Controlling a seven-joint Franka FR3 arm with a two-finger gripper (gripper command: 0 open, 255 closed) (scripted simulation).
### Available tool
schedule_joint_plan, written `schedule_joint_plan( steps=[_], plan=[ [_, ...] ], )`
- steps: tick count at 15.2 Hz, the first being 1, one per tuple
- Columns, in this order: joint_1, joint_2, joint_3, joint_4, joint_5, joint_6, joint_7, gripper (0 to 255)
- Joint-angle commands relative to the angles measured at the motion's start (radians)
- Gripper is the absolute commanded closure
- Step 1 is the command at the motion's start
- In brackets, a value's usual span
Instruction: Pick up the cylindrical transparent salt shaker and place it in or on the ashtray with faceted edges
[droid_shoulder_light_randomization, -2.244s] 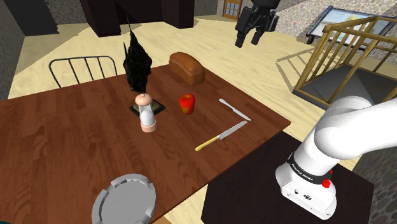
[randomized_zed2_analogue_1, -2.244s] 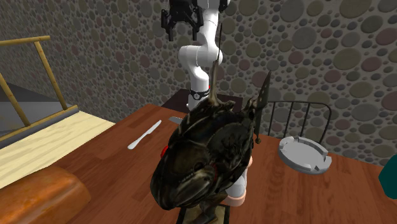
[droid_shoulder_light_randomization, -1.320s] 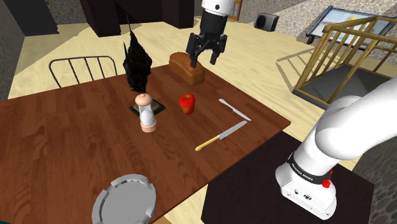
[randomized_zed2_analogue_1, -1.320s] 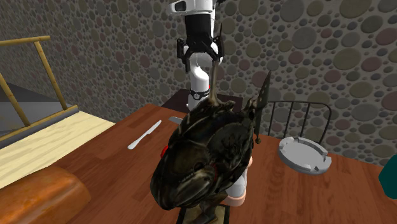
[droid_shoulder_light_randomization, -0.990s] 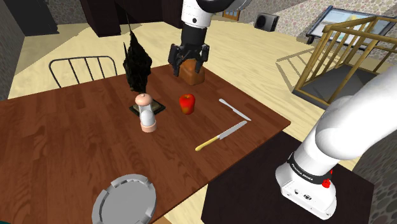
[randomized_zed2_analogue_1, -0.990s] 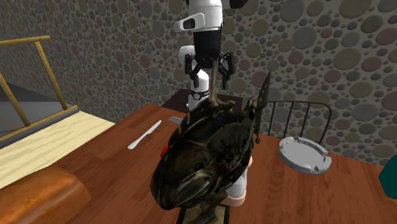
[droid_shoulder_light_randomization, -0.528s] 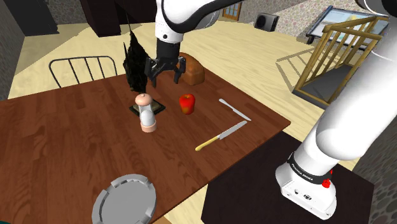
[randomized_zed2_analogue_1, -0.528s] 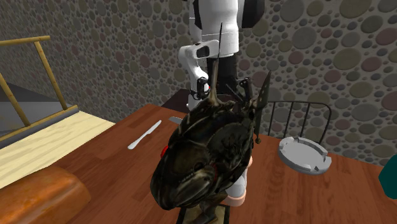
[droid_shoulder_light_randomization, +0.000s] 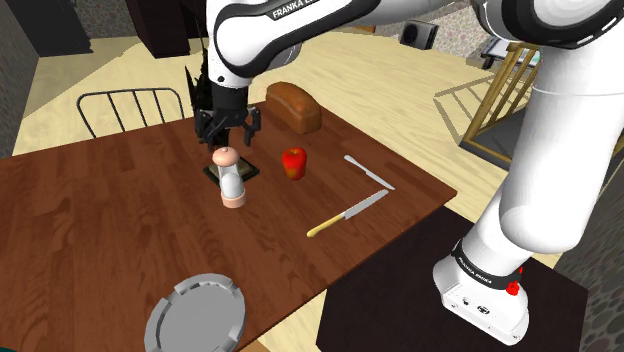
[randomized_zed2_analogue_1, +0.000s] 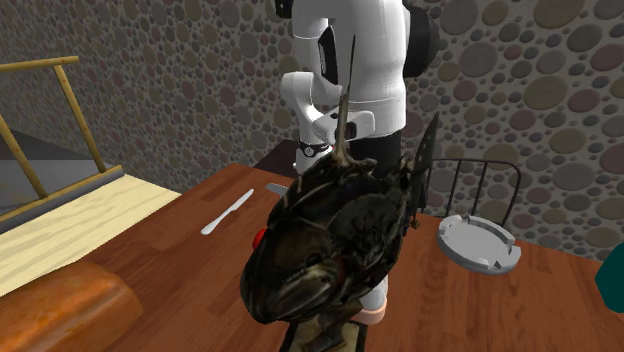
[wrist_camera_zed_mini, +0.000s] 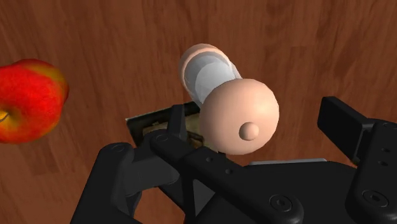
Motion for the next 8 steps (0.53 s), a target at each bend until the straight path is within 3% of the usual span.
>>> schedule_joint_plan(
  steps=[1, 8],
  plan=[
    [0.005, 0.03, -0.004, 0.008, -0.011, 0.016, 0.008, 0],
    [0.015, 0.068, -0.008, -0.017, -0.025, 0.077, 0.018, 0]
  ],
)
